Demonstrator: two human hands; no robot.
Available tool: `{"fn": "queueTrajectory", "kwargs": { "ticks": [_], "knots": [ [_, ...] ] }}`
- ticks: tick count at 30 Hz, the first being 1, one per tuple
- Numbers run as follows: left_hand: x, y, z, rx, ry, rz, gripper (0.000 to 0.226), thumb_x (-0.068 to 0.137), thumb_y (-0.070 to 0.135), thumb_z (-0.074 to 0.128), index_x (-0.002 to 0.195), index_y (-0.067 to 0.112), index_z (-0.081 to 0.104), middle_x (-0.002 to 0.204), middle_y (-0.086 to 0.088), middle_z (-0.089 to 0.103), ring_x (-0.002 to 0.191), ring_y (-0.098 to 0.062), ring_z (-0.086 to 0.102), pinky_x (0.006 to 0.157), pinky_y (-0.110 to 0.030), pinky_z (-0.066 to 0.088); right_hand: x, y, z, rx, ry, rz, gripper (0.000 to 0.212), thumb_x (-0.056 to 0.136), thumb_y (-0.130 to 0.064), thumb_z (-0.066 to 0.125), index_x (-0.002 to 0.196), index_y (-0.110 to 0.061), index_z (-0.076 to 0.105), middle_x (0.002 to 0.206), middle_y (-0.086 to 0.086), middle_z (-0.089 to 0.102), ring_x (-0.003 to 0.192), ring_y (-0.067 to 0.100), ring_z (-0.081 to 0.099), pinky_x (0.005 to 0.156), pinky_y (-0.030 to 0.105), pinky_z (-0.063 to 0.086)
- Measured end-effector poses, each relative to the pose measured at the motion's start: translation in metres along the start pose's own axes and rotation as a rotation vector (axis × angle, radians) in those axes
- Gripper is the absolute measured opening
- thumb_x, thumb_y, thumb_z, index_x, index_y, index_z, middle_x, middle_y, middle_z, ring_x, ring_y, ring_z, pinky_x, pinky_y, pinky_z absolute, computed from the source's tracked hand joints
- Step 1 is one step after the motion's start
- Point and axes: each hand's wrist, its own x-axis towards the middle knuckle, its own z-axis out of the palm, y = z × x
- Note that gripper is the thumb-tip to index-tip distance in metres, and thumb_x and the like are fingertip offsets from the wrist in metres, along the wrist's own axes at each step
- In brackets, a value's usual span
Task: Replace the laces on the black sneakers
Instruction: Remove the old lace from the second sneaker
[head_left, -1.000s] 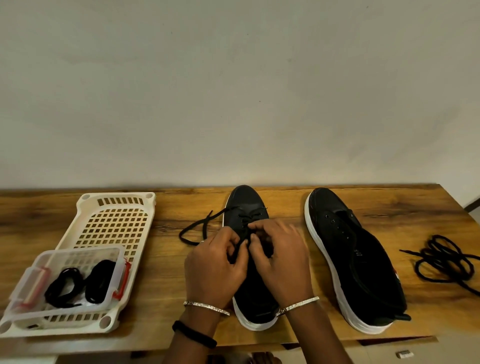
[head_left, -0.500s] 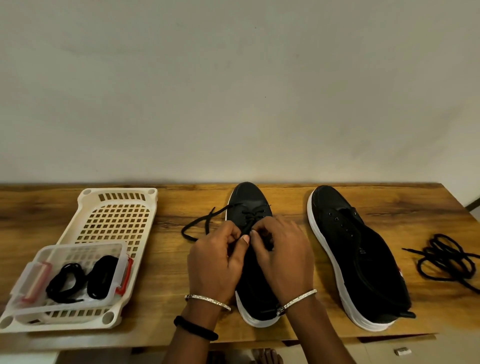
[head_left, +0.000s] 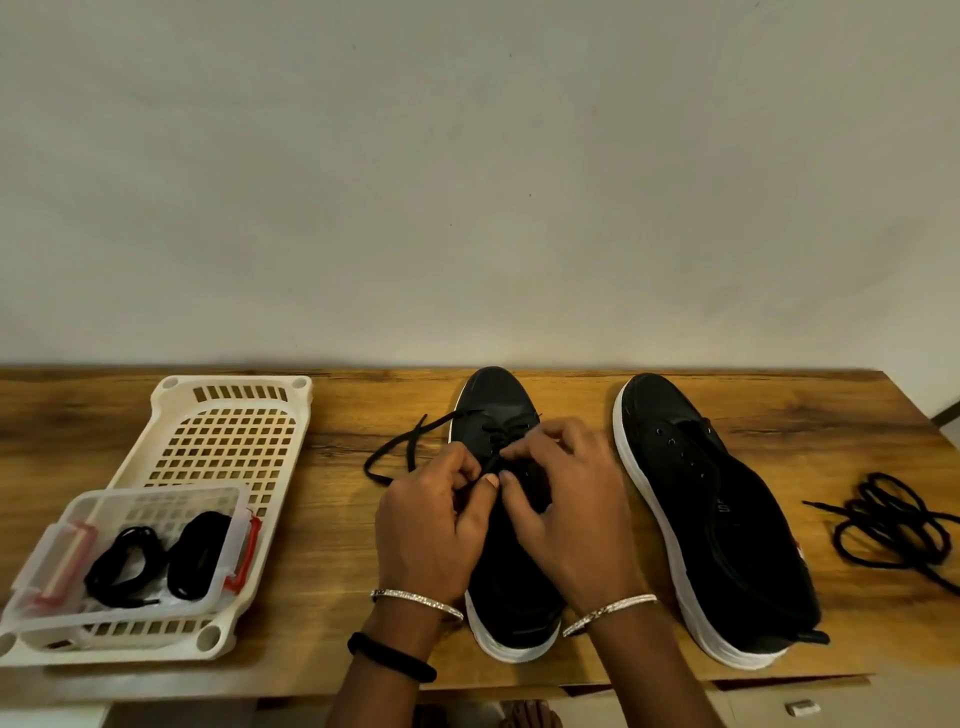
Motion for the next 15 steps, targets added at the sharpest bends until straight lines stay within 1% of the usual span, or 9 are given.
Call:
{"fn": "queueTrajectory", "kwargs": {
  "ticks": [3, 6, 7, 8, 10, 11, 12, 13, 15],
  "knots": [
    [0.0, 0.0, 0.001, 0.006, 0.003, -0.011, 0.023, 0.083, 0.044, 0.056, 0.076, 0.023, 0.062, 0.054, 0.012, 0.053, 0.047, -0.005, 0.052, 0.042, -0.036, 0.047, -0.006, -0.005, 0.003, -0.213, 0.052, -0.067, 0.02, 0.078, -0.025, 0.081, 0.094, -0.026, 0.069, 0.101, -0.006, 0.063, 0.095, 0.019, 0.055, 0.073, 0.04, 0.05],
    [-0.001, 0.002, 0.0, 0.02, -0.003, -0.018, 0.02, 0.083, 0.043, 0.057, 0.076, 0.024, 0.062, 0.054, 0.012, 0.052, 0.046, -0.005, 0.051, 0.042, -0.035, 0.047, -0.007, -0.006, 0.004, -0.181, 0.123, -0.045, 0.013, 0.08, -0.027, 0.078, 0.086, -0.03, 0.067, 0.094, -0.015, 0.066, 0.093, 0.016, 0.055, 0.075, 0.037, 0.044],
    [-0.001, 0.003, 0.0, 0.025, -0.006, -0.017, 0.018, 0.083, 0.041, 0.06, 0.076, 0.025, 0.061, 0.053, 0.012, 0.052, 0.046, -0.005, 0.051, 0.041, -0.034, 0.046, -0.007, -0.005, 0.006, -0.058, 0.146, 0.042, 0.011, 0.081, -0.027, 0.077, 0.084, -0.031, 0.067, 0.091, -0.017, 0.066, 0.093, 0.014, 0.056, 0.077, 0.038, 0.046],
    [-0.001, 0.003, -0.001, 0.032, -0.007, -0.015, 0.016, 0.083, 0.039, 0.062, 0.075, 0.025, 0.06, 0.053, 0.012, 0.051, 0.046, -0.005, 0.05, 0.041, -0.033, 0.045, -0.006, -0.004, 0.008, 0.172, 0.167, 0.205, 0.009, 0.082, -0.025, 0.076, 0.082, -0.03, 0.068, 0.089, -0.016, 0.068, 0.092, 0.014, 0.059, 0.079, 0.039, 0.049],
    [-0.001, 0.004, -0.002, 0.039, -0.004, -0.011, 0.015, 0.083, 0.036, 0.064, 0.074, 0.026, 0.059, 0.051, 0.012, 0.05, 0.045, -0.006, 0.049, 0.04, -0.031, 0.043, 0.001, -0.005, 0.007, 0.868, 0.196, 0.685, 0.008, 0.084, -0.016, 0.075, 0.078, -0.02, 0.071, 0.089, -0.004, 0.073, 0.089, 0.017, 0.066, 0.079, 0.037, 0.055],
    [-0.002, 0.004, -0.002, 0.039, 0.001, -0.011, 0.015, 0.083, 0.035, 0.065, 0.073, 0.026, 0.059, 0.051, 0.012, 0.049, 0.045, -0.006, 0.049, 0.04, -0.03, 0.043, 0.003, -0.004, 0.002, 1.144, 0.194, 0.891, 0.006, 0.085, -0.014, 0.073, 0.079, -0.016, 0.071, 0.087, 0.003, 0.073, 0.084, 0.017, 0.066, 0.074, 0.033, 0.053],
    [-0.002, 0.003, -0.002, 0.037, 0.006, -0.012, 0.015, 0.082, 0.034, 0.066, 0.073, 0.026, 0.059, 0.051, 0.012, 0.049, 0.045, -0.007, 0.049, 0.04, -0.03, 0.043, 0.005, 0.0, -0.002, 1.289, 0.191, 1.013, 0.005, 0.086, -0.013, 0.07, 0.081, -0.015, 0.07, 0.082, 0.005, 0.07, 0.078, 0.016, 0.064, 0.068, 0.029, 0.049],
    [-0.001, 0.003, -0.003, 0.037, 0.009, -0.013, 0.014, 0.082, 0.034, 0.066, 0.073, 0.026, 0.059, 0.051, 0.012, 0.048, 0.046, -0.007, 0.049, 0.041, -0.03, 0.043, 0.007, 0.002, -0.005, 1.319, 0.176, 1.061, 0.005, 0.087, -0.013, 0.069, 0.083, -0.015, 0.069, 0.077, 0.004, 0.068, 0.073, 0.015, 0.062, 0.064, 0.026, 0.046],
    [-0.001, 0.002, -0.003, 0.033, 0.01, -0.013, 0.014, 0.082, 0.034, 0.066, 0.073, 0.026, 0.059, 0.051, 0.012, 0.048, 0.046, -0.008, 0.049, 0.041, -0.03, 0.043, 0.009, 0.005, -0.009, 1.137, 0.158, 0.966, 0.004, 0.088, -0.012, 0.069, 0.087, -0.016, 0.069, 0.08, -0.001, 0.069, 0.075, 0.015, 0.064, 0.062, 0.024, 0.047]
  ]
}}
